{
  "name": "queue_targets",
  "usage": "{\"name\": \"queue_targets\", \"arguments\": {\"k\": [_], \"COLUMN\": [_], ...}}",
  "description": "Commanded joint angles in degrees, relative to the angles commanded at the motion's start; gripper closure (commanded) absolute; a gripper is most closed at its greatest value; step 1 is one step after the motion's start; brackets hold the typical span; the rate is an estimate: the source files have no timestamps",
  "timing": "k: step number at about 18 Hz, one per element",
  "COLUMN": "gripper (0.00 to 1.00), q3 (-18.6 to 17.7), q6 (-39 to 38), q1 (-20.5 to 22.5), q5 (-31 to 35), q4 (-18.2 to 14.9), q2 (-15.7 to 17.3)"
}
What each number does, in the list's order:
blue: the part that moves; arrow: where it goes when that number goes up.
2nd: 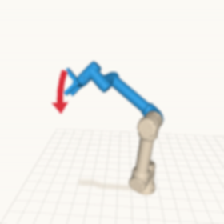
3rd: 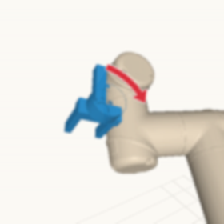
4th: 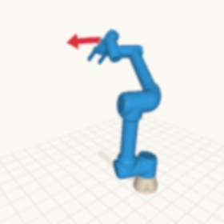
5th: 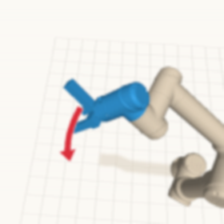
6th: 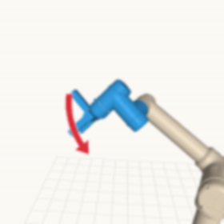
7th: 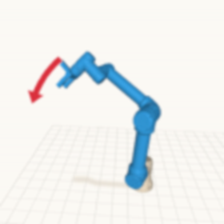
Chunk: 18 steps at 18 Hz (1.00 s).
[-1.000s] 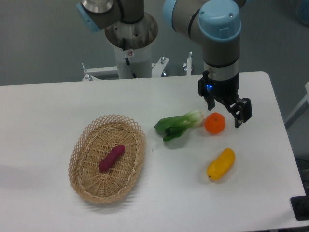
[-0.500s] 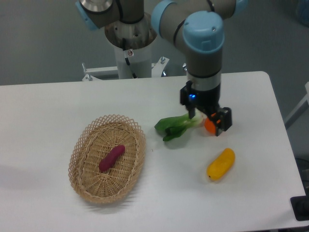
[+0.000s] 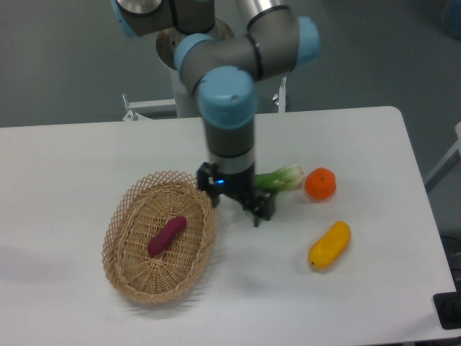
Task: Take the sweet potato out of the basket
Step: 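Move the open gripper over the wicker basket toward the purple sweet potato, then lower the gripper into the basket and close it on the sweet potato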
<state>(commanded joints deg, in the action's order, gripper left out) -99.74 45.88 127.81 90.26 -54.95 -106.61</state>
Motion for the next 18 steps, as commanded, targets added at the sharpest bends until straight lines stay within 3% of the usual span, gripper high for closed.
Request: {"name": "queue_targets", "arguments": {"k": [4, 10, 17, 18], "gripper": [0.0, 0.0, 0.0, 0.08], "q3": [-4.49, -5.64, -5.9, -5.73], "q6": [-0.09, -0.18, 0.0, 0.09], "q1": [-3.61, -7.13, -7.66, -7.66], "q5": [0.09, 0.18, 0.53, 0.7], "q4": [5.9, 6.52, 9.24, 9.6], "q2": [-2.37, -5.36, -7.56, -7.91]}}
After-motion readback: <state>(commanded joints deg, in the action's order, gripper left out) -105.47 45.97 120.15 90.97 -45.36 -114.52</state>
